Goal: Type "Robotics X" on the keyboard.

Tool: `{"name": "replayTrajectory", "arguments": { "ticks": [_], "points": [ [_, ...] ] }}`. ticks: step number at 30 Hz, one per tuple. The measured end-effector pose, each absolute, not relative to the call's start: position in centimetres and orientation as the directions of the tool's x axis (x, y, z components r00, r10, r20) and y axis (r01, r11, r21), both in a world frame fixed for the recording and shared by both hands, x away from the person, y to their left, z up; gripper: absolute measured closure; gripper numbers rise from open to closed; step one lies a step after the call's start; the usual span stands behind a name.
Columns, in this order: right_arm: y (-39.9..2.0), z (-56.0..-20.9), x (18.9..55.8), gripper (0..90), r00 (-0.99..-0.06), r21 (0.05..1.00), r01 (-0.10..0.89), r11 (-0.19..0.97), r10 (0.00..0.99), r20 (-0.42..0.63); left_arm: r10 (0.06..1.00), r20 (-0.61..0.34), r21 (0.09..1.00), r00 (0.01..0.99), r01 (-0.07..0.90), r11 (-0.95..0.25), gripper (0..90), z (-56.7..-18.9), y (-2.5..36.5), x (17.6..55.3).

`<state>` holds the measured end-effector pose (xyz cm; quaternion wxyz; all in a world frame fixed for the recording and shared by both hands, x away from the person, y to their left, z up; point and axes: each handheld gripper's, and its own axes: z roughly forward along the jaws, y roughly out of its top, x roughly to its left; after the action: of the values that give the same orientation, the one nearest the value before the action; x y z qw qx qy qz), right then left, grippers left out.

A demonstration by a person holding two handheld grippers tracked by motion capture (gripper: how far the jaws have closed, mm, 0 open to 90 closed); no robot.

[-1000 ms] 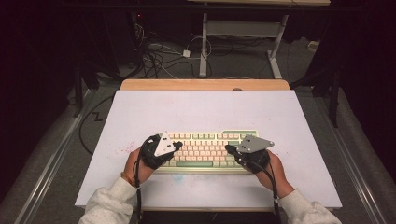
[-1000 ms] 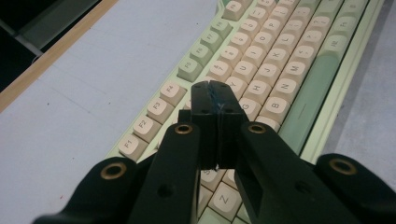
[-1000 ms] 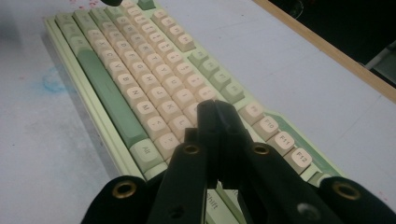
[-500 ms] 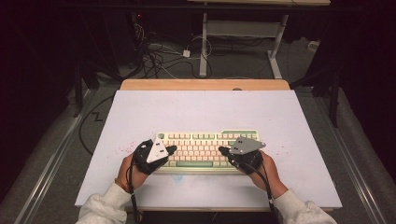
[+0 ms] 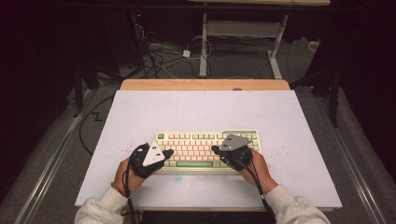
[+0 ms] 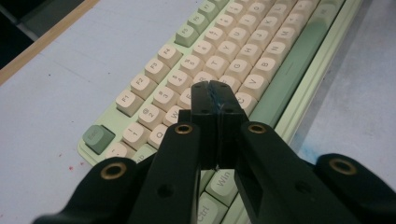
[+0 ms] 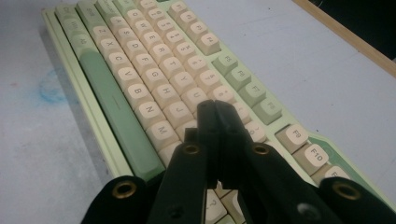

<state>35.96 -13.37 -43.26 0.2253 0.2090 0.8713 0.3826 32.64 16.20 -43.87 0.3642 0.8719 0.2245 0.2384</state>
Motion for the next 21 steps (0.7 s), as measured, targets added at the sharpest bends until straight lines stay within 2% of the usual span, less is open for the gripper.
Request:
{"name": "replayTrajectory", "arguments": {
  "ticks": [21],
  "points": [
    [-10.3,-43.7,37.7,90.0,-0.825,0.709,0.189,0.679,0.502,-0.260,0.566,0.237,0.745,0.789,0.227,-0.628,87.4,-44.0,17.0,32.4]
  ]
}}
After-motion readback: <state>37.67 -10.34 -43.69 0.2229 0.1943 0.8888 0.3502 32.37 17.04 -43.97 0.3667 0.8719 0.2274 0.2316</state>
